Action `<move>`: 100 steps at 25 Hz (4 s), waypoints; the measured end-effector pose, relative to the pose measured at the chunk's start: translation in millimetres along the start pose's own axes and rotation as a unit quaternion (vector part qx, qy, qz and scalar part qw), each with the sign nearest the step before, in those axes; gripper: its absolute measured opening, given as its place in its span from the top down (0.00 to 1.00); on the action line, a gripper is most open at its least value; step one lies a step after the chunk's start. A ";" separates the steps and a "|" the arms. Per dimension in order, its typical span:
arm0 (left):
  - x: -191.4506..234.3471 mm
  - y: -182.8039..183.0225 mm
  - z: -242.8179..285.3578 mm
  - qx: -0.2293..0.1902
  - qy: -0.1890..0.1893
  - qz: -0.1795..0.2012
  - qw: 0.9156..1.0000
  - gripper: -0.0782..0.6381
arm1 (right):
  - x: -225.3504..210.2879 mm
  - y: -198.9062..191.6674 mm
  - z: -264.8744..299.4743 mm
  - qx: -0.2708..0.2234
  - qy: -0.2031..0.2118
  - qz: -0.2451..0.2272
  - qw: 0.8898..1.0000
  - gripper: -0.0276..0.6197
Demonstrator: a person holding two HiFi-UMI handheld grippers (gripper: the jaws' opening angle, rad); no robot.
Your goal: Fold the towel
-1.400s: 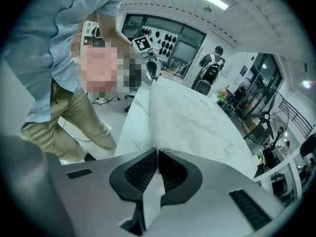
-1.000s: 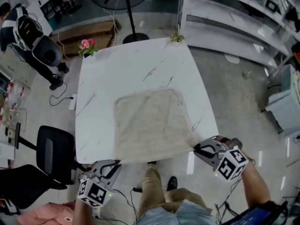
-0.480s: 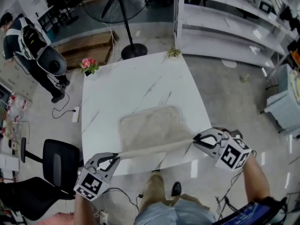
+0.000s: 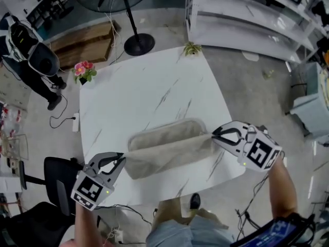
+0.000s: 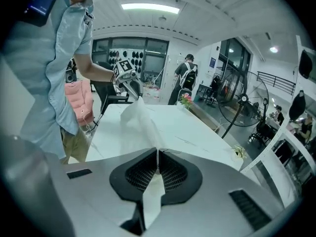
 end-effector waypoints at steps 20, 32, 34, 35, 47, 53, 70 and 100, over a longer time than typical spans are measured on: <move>73.0 -90.9 109.7 0.031 -0.106 -0.083 0.990 0.85 | -91.9 -55.5 126.0 0.099 0.051 0.099 0.989 0.91; 96.5 -99.7 100.3 -0.003 -0.093 -0.124 0.988 0.63 | -106.6 -47.5 127.1 0.078 0.044 0.144 0.985 0.72; 106.9 -95.7 86.0 -0.014 -0.069 -0.130 0.989 0.60 | -112.5 -31.3 111.1 0.046 0.033 0.164 0.985 0.71; 110.7 -91.7 77.1 -0.019 -0.058 -0.131 0.989 0.60 | -113.0 -23.7 104.2 0.036 0.025 0.166 0.985 0.71; 15.0 -90.6 85.9 0.033 -0.167 -0.065 0.983 0.73 | 10.9 -62.6 109.9 0.106 0.035 0.130 0.985 0.84; 15.7 -87.8 86.4 0.051 -0.143 -0.097 0.984 0.75 | 16.0 -75.1 117.4 0.104 0.013 0.128 0.986 0.85; -19.1 40.6 14.3 -0.094 0.001 -0.126 0.988 0.74 | 15.3 -84.0 37.9 -0.048 -0.078 0.414 0.906 0.59; -18.4 -38.5 -92.3 -0.196 -0.013 -0.170 0.966 0.74 | 43.9 40.4 64.8 -0.115 -0.127 0.511 0.842 0.85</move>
Point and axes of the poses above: the fingertips, and each gripper's own axes: z forward along the fingers, x to its left, y out of its top, the point moved 7 cm from there along -z, backward along the fingers, and after that the axes turned 12 degrees about z, right-handed, at the moved point
